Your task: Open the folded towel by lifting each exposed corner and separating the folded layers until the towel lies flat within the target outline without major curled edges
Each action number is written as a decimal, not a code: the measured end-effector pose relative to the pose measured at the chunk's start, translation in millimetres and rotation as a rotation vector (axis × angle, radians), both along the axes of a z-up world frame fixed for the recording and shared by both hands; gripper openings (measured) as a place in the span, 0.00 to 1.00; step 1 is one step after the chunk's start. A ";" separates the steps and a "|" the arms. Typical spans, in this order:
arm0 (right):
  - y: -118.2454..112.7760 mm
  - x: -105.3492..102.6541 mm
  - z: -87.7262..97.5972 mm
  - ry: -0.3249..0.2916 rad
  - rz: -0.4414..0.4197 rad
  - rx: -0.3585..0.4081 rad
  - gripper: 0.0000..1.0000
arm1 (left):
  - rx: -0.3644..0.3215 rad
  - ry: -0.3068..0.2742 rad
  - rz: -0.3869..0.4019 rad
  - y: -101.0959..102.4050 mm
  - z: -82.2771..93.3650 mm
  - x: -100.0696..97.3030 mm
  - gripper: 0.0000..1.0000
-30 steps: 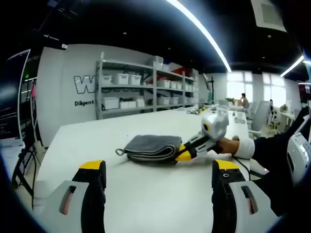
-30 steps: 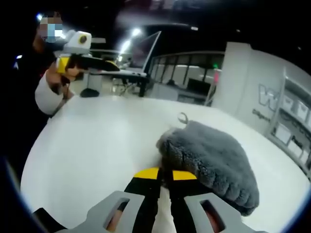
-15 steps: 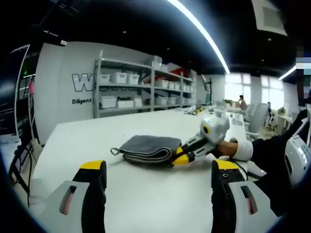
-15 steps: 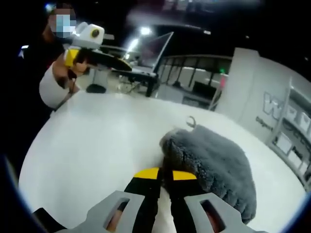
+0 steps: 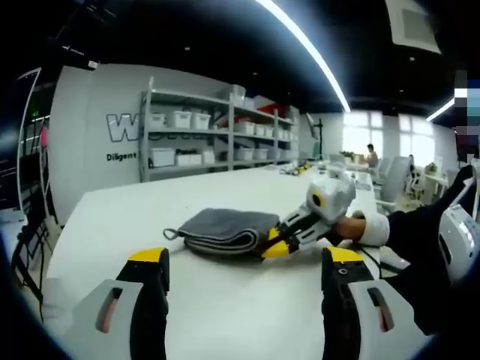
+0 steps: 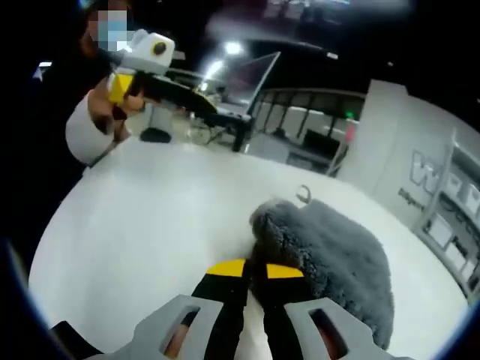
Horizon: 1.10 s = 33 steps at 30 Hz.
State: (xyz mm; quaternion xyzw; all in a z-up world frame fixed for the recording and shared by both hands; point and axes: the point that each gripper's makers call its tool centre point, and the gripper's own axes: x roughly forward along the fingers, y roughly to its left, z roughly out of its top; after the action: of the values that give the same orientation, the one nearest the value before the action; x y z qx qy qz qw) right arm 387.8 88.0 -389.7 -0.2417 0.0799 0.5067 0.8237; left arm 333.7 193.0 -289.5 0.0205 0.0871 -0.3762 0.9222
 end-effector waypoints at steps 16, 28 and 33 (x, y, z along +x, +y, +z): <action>15.0 -6.6 4.0 -0.016 0.055 0.004 0.01 | -0.002 0.054 -0.025 -5.5 -15.7 4.6 0.80; 24.1 -10.7 5.1 -0.030 0.079 -0.002 0.01 | 0.037 0.109 -0.081 -16.0 -39.6 8.5 0.79; 27.0 -14.1 5.4 -0.035 0.092 -0.001 0.01 | 0.030 0.124 -0.107 -20.5 -44.4 7.8 0.76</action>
State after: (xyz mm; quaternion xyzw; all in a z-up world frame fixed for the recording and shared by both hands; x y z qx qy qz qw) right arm 373.7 115.0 -384.4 -0.2545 0.0547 0.5399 0.8005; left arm 341.5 172.6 -333.9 0.0155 0.1482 -0.4240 0.8933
